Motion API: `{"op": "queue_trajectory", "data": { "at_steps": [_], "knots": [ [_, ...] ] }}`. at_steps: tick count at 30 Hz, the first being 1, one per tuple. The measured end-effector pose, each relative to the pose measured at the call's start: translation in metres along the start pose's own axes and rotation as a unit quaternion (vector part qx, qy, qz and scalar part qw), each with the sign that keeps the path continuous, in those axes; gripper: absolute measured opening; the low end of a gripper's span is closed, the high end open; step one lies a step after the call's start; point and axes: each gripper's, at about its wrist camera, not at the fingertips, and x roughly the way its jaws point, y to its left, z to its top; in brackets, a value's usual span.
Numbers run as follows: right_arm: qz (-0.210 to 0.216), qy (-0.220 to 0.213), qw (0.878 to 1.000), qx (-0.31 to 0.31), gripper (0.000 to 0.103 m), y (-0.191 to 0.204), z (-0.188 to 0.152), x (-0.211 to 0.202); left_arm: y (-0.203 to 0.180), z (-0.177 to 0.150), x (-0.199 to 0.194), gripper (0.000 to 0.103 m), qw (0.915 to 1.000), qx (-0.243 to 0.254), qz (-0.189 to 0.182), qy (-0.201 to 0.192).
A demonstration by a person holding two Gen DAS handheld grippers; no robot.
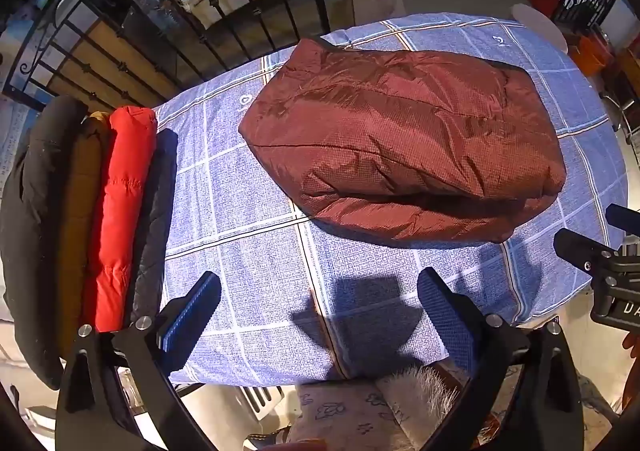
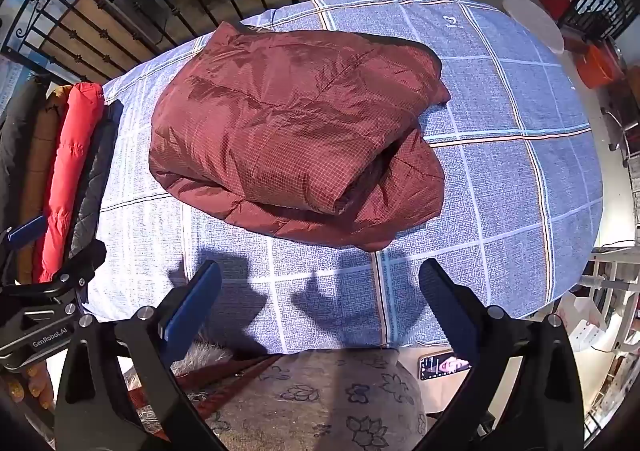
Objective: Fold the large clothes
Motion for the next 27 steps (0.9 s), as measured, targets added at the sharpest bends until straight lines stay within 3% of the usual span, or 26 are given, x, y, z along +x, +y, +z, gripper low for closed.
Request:
{"op": "queue_trajectory", "data": {
  "at_steps": [27],
  "knots": [
    [-0.003, 0.004, 1.000, -0.006, 0.097, 0.0021, -0.0016, 0.0030, 0.0031, -0.0062, 0.0048, 0.097, 0.9999, -0.006, 0.011, 0.011]
  ]
}}
